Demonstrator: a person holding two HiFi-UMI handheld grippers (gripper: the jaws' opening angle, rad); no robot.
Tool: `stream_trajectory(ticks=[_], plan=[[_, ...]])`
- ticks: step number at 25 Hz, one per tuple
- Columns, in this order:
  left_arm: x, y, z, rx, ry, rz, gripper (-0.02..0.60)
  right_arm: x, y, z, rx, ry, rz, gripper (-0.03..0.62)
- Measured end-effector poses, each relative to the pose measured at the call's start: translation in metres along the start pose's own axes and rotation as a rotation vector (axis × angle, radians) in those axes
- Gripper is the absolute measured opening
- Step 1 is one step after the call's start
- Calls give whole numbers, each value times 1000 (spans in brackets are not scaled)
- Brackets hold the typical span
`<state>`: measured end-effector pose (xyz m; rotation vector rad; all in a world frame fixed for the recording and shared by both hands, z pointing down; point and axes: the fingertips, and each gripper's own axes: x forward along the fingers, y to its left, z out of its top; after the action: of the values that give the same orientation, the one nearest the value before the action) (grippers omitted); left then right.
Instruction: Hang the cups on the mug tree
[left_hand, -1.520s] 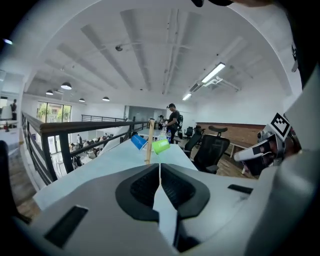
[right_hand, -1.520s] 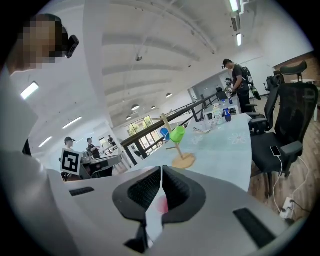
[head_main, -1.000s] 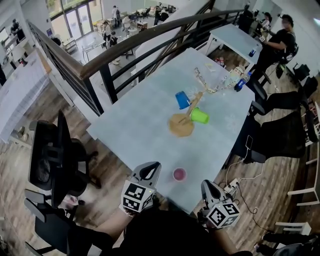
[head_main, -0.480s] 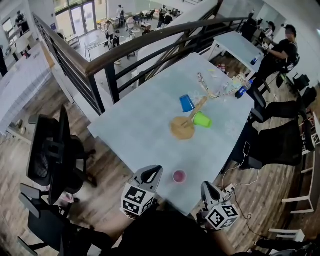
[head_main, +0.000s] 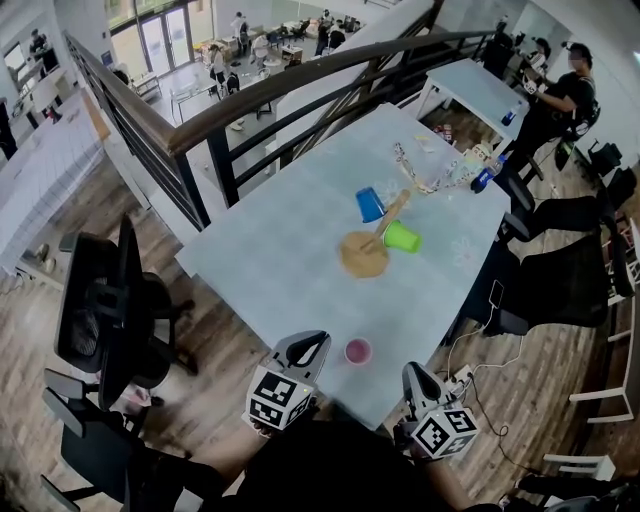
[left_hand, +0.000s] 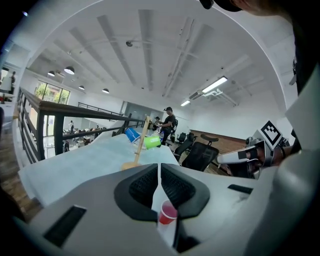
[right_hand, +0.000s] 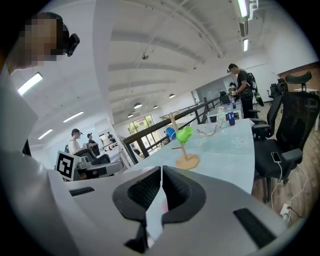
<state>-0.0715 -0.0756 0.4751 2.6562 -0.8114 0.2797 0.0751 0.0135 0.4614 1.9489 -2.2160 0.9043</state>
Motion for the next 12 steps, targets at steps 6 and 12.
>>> stream_trajectory(ticks=[6,12], plan=[[4,-9,-13,7,40,-10,25,-3,-7,-10,53,5,14,35],[9,3,-36,19,132,30,25,17,-27,-18,96,28,69,35]])
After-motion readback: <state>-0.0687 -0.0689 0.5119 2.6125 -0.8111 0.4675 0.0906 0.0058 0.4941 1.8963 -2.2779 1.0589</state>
